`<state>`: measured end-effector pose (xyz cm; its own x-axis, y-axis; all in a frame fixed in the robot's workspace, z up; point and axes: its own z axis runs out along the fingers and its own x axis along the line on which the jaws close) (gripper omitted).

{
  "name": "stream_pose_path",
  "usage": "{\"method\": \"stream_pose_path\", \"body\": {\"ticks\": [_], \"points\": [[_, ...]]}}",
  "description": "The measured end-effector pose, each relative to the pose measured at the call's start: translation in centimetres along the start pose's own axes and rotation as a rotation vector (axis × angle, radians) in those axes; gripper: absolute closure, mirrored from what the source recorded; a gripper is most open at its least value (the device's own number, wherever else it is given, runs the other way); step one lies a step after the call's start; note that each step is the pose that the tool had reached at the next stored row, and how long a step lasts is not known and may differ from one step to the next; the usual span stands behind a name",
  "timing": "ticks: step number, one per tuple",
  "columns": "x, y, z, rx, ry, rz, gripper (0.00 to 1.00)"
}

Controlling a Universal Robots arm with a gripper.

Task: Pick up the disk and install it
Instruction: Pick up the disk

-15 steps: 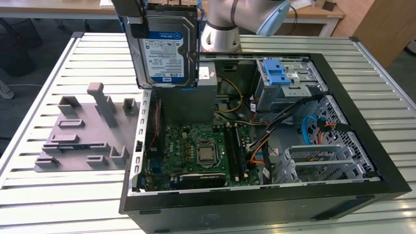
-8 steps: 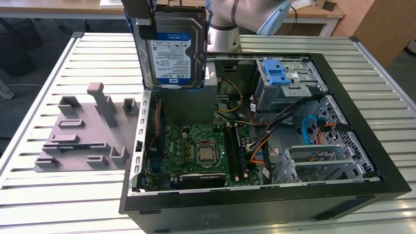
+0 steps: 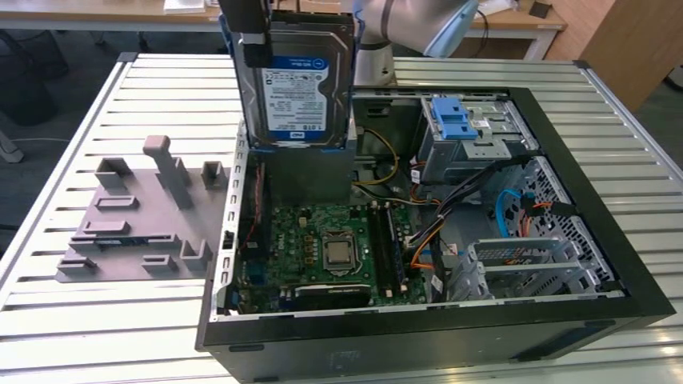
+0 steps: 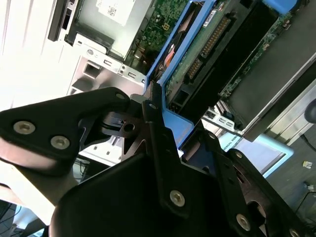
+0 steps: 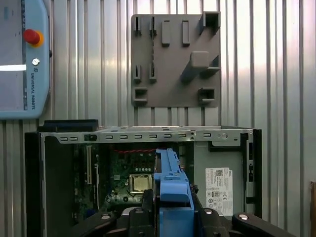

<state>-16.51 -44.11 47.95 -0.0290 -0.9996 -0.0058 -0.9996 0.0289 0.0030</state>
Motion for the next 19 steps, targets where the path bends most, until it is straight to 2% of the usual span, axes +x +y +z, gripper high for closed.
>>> {"method": "stream_pose_path", "body": {"ticks": [19], "points": [[0.71,-3.13,-0.01,-0.0001,0.0,0.0,0.64]]}}
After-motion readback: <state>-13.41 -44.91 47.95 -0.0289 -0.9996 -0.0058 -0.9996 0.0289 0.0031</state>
